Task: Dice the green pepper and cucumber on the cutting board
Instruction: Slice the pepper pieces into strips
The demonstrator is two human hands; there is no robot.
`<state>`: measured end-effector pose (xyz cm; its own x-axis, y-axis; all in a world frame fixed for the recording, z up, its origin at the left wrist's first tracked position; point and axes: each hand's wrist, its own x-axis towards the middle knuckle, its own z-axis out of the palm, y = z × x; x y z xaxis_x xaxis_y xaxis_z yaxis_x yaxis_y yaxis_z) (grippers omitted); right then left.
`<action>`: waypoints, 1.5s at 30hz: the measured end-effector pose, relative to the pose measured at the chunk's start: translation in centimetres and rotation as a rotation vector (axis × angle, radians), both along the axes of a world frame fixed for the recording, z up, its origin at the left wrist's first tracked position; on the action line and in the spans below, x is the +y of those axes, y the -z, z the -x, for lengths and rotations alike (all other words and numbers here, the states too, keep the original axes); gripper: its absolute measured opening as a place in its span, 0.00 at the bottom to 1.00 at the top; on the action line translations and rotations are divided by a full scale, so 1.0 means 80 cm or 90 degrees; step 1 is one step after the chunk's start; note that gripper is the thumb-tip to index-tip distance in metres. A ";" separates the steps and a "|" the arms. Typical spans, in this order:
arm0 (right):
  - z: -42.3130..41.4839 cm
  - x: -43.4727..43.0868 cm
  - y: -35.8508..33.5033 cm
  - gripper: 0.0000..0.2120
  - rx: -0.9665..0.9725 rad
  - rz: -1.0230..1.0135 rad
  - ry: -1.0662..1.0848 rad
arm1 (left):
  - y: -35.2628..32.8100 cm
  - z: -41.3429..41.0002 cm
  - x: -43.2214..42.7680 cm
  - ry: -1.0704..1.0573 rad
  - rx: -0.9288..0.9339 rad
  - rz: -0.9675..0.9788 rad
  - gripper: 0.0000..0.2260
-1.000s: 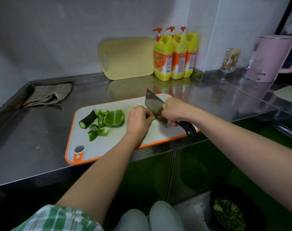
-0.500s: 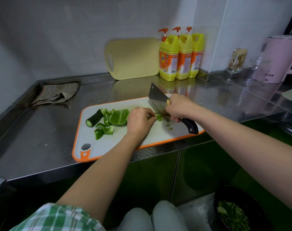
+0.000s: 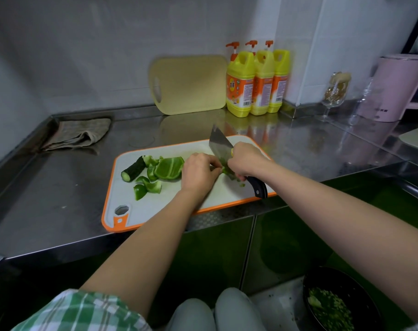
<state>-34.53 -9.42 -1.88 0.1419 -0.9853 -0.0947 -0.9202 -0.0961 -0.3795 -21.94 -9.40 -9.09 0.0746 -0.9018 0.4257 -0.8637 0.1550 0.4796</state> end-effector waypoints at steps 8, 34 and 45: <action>0.018 -0.006 -0.011 0.10 -0.083 0.004 -0.008 | 0.002 -0.006 -0.001 -0.007 -0.006 0.000 0.10; 0.028 -0.017 0.007 0.11 -0.066 0.003 -0.037 | -0.005 0.002 -0.016 -0.104 -0.086 -0.049 0.14; 0.032 -0.021 0.002 0.11 -0.072 0.005 -0.055 | -0.007 -0.003 -0.021 -0.065 -0.014 -0.056 0.12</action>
